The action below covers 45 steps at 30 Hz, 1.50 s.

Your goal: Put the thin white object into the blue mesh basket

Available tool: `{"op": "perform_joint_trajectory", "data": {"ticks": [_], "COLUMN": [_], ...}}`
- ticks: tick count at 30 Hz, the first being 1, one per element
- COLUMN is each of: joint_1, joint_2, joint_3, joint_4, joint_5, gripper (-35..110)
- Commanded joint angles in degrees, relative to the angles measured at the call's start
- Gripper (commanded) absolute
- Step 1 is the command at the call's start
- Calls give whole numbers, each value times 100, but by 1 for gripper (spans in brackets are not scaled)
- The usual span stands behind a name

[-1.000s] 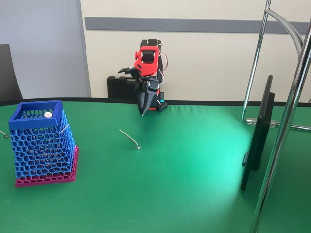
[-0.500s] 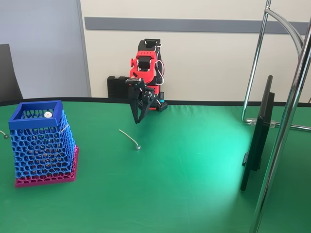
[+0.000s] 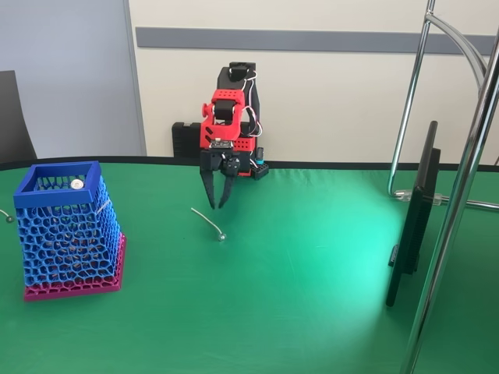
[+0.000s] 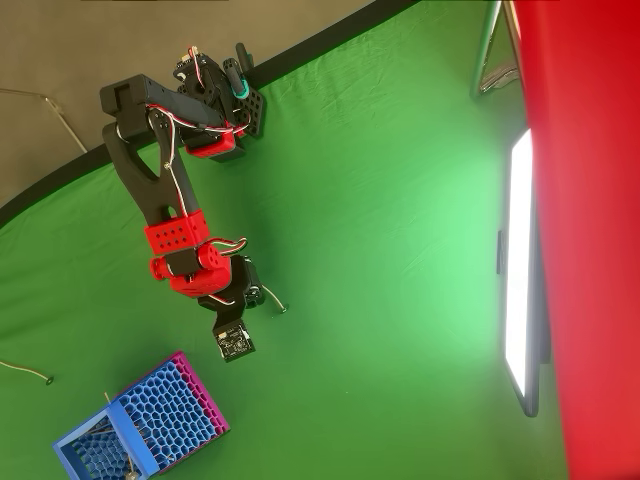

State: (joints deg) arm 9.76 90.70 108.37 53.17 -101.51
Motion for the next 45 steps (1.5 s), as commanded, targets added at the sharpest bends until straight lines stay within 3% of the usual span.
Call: {"op": "perform_joint_trajectory", "data": {"ticks": [1,10,45], "joint_1": [-53,-132,-202], "joint_2": [18,-193,-1670], "joint_3": [141,615,-501], "joint_4": [-290,-923,-1301], "joint_5": [-167,-360,-229], "gripper": [14,18,16]}}
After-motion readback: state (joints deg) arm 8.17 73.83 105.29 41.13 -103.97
